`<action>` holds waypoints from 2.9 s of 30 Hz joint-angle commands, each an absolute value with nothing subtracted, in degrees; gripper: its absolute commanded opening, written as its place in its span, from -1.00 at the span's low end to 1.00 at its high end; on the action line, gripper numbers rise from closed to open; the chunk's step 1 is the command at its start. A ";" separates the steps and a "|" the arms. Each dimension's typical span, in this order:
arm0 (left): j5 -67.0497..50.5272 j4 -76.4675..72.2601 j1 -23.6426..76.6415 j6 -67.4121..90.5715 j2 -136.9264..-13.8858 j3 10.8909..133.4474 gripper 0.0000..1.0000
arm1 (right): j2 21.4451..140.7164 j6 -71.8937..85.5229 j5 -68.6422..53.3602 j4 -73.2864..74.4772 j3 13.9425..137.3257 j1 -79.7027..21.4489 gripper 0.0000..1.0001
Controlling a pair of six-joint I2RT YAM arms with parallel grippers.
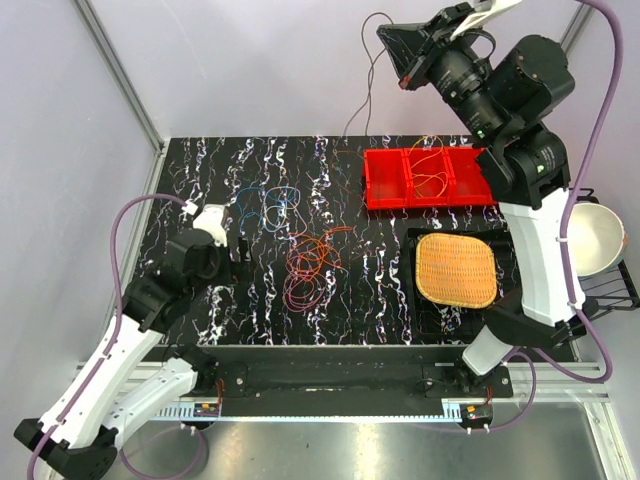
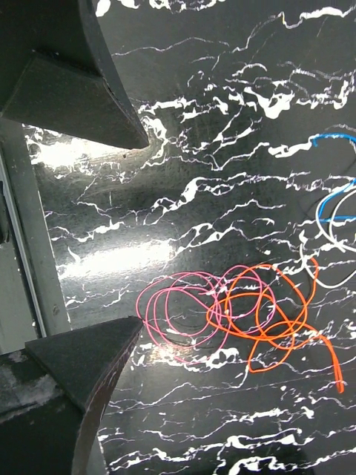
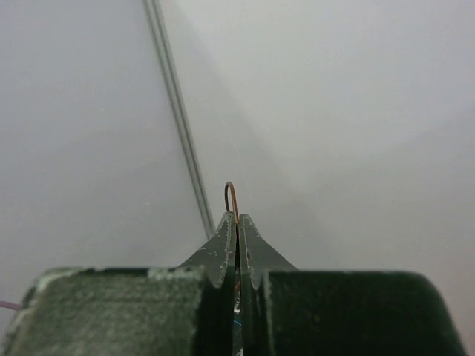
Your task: Untangle the cables
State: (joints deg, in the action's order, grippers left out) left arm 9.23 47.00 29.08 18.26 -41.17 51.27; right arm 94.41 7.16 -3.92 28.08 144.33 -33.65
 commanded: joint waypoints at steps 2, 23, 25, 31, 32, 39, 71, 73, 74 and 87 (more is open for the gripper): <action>15.02 46.84 29.09 20.65 -39.20 52.47 0.97 | 95.45 1.41 3.60 30.68 143.00 -34.01 -1.00; 16.08 45.79 29.09 21.09 -41.13 50.80 0.98 | 99.22 -0.35 0.36 27.51 138.42 -22.77 -1.00; 16.26 45.79 29.00 21.18 -41.05 50.80 0.97 | 100.89 1.49 0.18 27.60 140.79 -21.71 -1.00; 16.61 45.79 29.00 21.27 -41.48 50.80 0.97 | 104.76 2.55 -5.36 27.69 144.49 -16.97 -1.00; 16.61 45.88 29.00 21.18 -41.57 50.80 0.97 | 105.11 2.46 -6.14 27.77 144.93 -16.18 -1.00; 16.70 45.97 29.00 21.27 -42.54 50.71 0.97 | 110.03 2.11 -8.52 27.07 148.53 -12.93 -1.00; 16.44 45.79 28.48 21.18 -43.07 50.80 0.97 | 113.21 7.20 -18.72 16.36 133.08 -7.73 -1.00; 16.35 45.79 28.39 21.18 -43.24 50.71 0.97 | 111.89 7.47 -19.25 15.12 129.22 -7.73 -1.00; 16.26 45.79 28.39 21.09 -43.16 50.80 0.97 | 110.67 7.56 -19.16 14.25 127.98 -7.73 -1.00; 15.64 45.70 27.95 20.92 -43.42 50.89 0.98 | 100.99 6.07 -15.03 8.53 108.29 -7.73 -1.00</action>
